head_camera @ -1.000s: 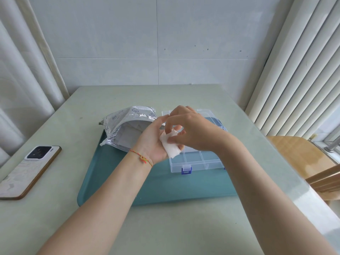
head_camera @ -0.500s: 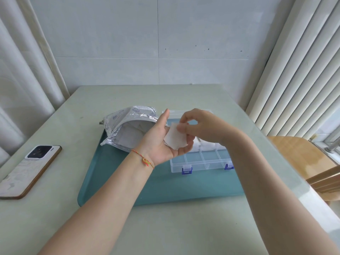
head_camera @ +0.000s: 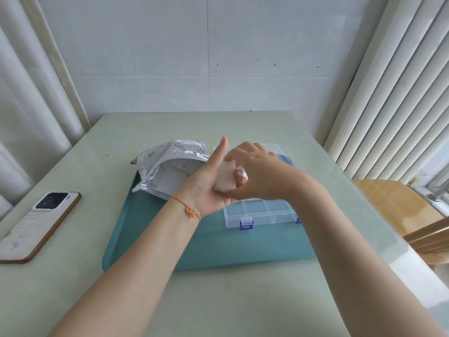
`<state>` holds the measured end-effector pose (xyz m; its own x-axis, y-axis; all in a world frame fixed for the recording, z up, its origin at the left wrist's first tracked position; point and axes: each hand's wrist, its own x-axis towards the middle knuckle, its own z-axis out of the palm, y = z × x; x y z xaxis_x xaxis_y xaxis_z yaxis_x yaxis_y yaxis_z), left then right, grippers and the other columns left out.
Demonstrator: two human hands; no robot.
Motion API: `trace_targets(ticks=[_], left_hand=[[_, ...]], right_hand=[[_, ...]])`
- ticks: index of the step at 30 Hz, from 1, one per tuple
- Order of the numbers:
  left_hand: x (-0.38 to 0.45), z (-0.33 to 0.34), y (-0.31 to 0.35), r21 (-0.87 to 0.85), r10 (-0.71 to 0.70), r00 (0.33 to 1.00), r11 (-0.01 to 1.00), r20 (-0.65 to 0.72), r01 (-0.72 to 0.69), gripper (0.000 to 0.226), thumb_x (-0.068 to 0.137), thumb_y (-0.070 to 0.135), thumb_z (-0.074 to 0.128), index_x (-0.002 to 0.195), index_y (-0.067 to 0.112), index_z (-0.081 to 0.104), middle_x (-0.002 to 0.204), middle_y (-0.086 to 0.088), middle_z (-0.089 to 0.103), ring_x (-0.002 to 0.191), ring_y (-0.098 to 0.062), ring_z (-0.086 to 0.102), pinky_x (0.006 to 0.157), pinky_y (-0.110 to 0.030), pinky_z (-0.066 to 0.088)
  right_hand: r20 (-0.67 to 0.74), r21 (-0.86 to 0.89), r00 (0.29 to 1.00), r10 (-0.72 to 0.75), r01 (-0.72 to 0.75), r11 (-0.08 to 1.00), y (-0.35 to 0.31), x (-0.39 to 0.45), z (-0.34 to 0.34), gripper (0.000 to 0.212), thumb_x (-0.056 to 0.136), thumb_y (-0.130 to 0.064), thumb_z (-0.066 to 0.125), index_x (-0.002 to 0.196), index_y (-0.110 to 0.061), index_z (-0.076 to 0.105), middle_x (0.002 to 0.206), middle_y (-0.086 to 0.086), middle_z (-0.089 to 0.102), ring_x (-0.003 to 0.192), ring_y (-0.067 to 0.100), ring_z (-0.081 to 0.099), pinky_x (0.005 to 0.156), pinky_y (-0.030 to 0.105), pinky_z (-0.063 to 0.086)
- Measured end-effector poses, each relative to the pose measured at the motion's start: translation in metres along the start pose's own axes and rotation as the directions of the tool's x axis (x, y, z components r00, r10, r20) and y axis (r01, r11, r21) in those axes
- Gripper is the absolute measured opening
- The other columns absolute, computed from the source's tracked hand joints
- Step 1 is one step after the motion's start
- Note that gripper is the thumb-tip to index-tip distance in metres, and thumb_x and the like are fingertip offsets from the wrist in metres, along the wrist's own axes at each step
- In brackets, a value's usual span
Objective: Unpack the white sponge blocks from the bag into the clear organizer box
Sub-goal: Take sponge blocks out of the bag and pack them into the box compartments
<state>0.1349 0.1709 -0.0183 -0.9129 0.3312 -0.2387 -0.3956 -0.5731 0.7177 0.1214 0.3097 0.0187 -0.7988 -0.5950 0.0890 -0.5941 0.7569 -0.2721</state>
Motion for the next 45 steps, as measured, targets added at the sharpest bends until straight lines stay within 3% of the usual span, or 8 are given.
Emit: trace_targets(ticks=[6,9,13,23,34,38,41,45], left_hand=[[-0.004,0.004,-0.002,0.097,0.021,0.998,0.995,-0.065,-0.014,0.036,0.079,0.062,0.063,0.074,0.027,0.07,0.071,0.005,0.054,0.062,-0.007,0.052,0.07,-0.022,0.05],[-0.003,0.003,-0.001,0.115,0.01,1.0,0.993,-0.005,-0.009,0.05,0.081,0.065,0.059,0.107,0.024,0.066,0.097,0.001,0.063,0.091,-0.013,0.06,0.094,-0.033,0.047],[-0.004,0.003,-0.001,0.145,0.0,0.998,0.989,0.064,-0.01,0.059,0.085,0.066,0.053,0.119,0.019,0.062,0.117,-0.007,0.058,0.112,-0.02,0.051,0.092,-0.032,0.046],[0.002,-0.003,-0.005,0.216,-0.011,0.996,0.976,0.094,-0.01,0.066,0.067,0.074,0.066,0.115,0.029,0.058,0.081,0.008,0.046,0.057,-0.005,0.038,0.042,-0.017,0.032],[0.018,0.035,-0.016,0.474,-0.014,0.991,0.879,0.135,-0.052,0.052,0.074,0.08,0.036,0.089,0.041,0.066,0.063,0.003,0.03,0.051,-0.01,0.024,0.053,-0.025,0.012],[0.036,0.051,-0.024,0.541,0.055,0.998,0.839,0.015,-0.055,0.054,0.084,0.076,0.037,0.095,0.032,0.067,0.072,0.001,0.052,0.061,-0.014,0.049,0.057,-0.026,0.041],[0.054,0.056,-0.031,0.703,0.288,0.941,0.706,-0.179,-0.083,0.041,0.098,0.054,0.045,0.101,0.018,0.063,0.088,-0.005,0.064,0.075,-0.018,0.06,0.07,-0.035,0.051],[0.072,0.047,-0.044,0.99,0.625,0.779,0.08,0.043,-0.119,0.015,0.093,0.017,0.055,0.092,0.015,0.07,0.085,0.003,0.064,0.083,-0.015,0.055,0.075,-0.025,0.041]], right_hand=[[0.014,0.003,1.0,-0.018,0.018,1.0,-0.003,0.0,0.002,0.073,0.073,-0.052,0.073,0.135,-0.032,0.04,0.125,-0.006,0.041,0.12,0.014,0.033,0.1,0.034,0.031],[-0.033,-0.013,0.999,-0.02,0.02,1.0,-0.004,0.002,0.005,0.065,0.074,-0.049,0.073,0.13,-0.03,0.044,0.12,-0.006,0.044,0.116,0.014,0.036,0.097,0.034,0.031],[-0.029,0.014,0.999,-0.016,0.016,1.0,-0.004,0.002,0.005,0.071,0.068,-0.055,0.077,0.124,-0.03,0.042,0.11,-0.009,0.042,0.107,0.011,0.034,0.095,0.033,0.031],[0.074,0.152,0.996,0.054,-0.065,0.986,0.006,0.0,-0.011,0.062,0.076,-0.062,0.069,0.128,-0.032,0.054,0.119,-0.012,0.05,0.111,0.005,0.048,0.096,0.028,0.036],[0.062,0.412,0.997,0.042,-0.064,0.909,0.054,-0.004,-0.032,0.003,0.09,-0.029,0.066,0.09,-0.031,0.068,0.101,-0.005,0.07,0.1,0.012,0.064,0.095,0.031,0.048],[-0.006,0.422,0.997,0.075,-0.066,0.904,0.078,-0.01,-0.039,0.006,0.091,-0.017,0.064,0.095,-0.017,0.069,0.091,-0.002,0.072,0.082,0.016,0.066,0.086,0.033,0.051],[-0.117,0.364,0.977,0.175,-0.122,0.924,0.106,-0.012,-0.044,0.008,0.093,-0.013,0.06,0.092,-0.019,0.065,0.083,0.0,0.068,0.072,0.018,0.059,0.072,0.033,0.05],[-0.099,0.243,0.962,0.253,-0.224,0.944,0.14,-0.013,-0.038,0.014,0.094,-0.012,0.056,0.098,-0.017,0.068,0.077,-0.007,0.057,0.069,0.014,0.051,0.058,0.017,0.037]])
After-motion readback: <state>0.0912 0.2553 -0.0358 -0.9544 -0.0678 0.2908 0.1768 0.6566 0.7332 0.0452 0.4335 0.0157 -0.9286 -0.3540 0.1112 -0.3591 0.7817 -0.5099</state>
